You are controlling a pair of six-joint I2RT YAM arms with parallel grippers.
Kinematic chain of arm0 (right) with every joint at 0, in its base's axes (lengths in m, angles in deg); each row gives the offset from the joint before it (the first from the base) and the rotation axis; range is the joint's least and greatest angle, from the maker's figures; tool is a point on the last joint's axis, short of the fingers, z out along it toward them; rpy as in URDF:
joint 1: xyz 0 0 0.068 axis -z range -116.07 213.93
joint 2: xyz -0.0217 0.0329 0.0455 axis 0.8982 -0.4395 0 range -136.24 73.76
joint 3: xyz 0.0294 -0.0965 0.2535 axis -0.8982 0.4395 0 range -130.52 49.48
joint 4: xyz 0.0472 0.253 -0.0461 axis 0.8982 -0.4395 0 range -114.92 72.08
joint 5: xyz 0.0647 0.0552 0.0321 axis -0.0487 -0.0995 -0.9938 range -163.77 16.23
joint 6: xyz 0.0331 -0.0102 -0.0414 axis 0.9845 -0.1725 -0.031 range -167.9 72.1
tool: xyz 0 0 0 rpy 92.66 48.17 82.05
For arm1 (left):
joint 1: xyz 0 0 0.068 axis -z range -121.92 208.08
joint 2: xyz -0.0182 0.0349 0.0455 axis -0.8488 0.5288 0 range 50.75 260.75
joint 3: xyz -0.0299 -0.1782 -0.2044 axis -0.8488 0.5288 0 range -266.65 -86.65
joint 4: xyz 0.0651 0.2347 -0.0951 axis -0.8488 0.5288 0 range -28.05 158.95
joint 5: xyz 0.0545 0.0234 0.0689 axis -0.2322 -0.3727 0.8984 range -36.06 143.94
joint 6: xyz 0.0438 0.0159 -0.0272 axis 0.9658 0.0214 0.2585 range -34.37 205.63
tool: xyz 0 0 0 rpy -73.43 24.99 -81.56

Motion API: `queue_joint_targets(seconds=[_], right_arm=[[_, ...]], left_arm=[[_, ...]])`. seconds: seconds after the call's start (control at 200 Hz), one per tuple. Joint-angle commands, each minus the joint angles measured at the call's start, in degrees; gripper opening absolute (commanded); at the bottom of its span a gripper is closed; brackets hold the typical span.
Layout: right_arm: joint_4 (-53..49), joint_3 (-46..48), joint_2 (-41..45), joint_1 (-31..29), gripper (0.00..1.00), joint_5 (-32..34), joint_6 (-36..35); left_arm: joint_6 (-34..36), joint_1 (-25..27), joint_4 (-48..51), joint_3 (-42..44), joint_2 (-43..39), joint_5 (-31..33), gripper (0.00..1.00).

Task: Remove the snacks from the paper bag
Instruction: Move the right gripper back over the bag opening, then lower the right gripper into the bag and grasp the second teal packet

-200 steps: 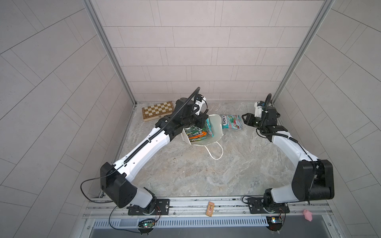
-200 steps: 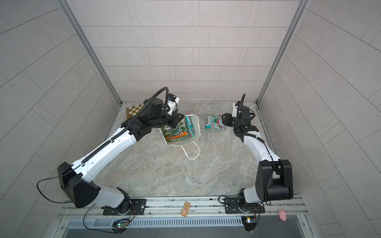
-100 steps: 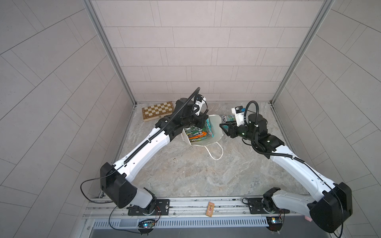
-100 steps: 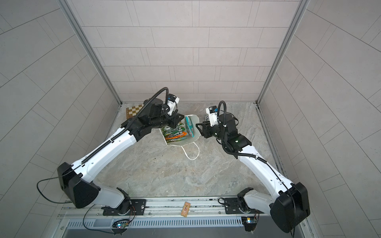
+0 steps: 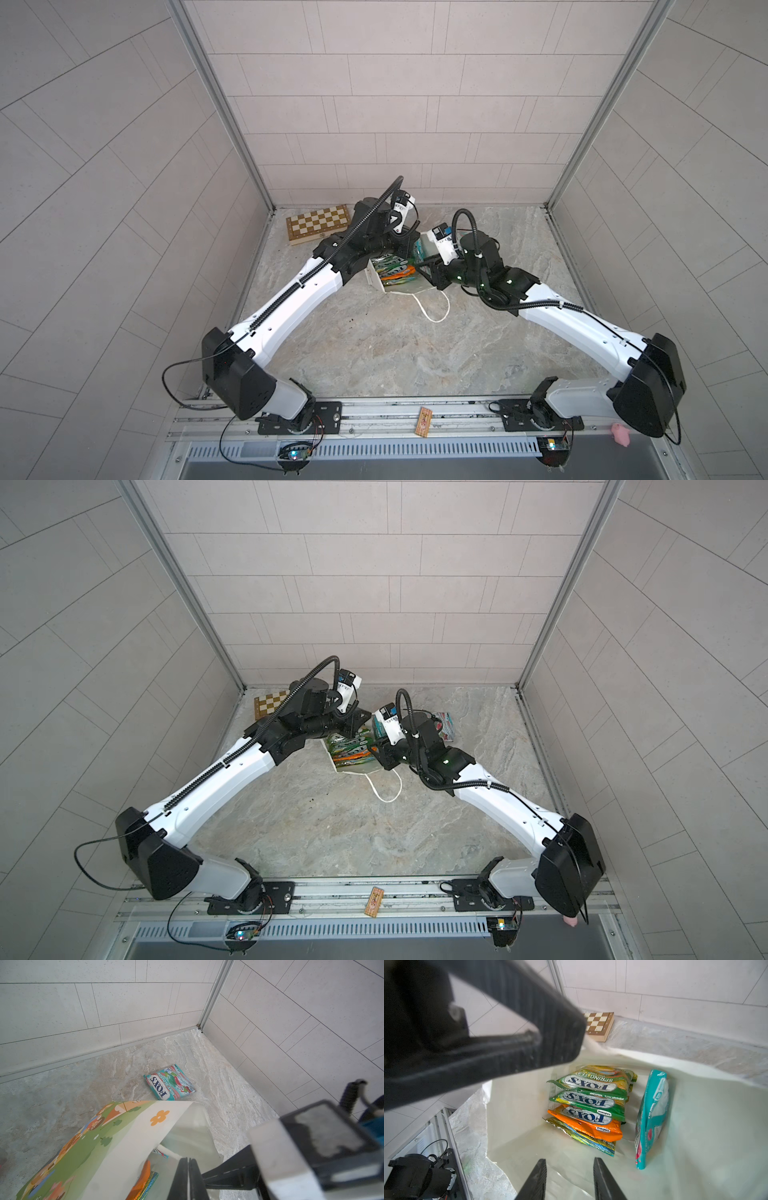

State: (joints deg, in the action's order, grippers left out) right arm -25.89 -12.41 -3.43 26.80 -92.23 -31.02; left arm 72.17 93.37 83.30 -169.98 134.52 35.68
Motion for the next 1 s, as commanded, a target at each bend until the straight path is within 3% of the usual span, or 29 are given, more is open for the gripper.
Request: queue_joint_targets(seconds=[0.0, 0.405, 0.816, 0.996], right_arm=[[-0.72, -2.05, -2.36, -1.00, 0.36, 2.53, -0.82], [-2.52, -4.26, -9.53, -2.43, 0.22, 8.32, -0.26], [-5.75, -3.26, -9.43, -3.12, 0.18, 15.13, -2.21], [-3.83, -1.03, -8.25, -4.57, 0.18, 14.81, -4.62]], left_arm=[[0.16, 0.49, 0.10, -0.16, -2.38, -0.19, 0.00], [0.11, 0.49, -1.12, 0.79, -3.87, 1.24, 0.00], [-0.63, 0.50, -3.09, 2.02, -4.95, 1.43, 0.00], [-1.84, 0.48, -4.28, 2.64, -5.03, 1.77, 0.00]])
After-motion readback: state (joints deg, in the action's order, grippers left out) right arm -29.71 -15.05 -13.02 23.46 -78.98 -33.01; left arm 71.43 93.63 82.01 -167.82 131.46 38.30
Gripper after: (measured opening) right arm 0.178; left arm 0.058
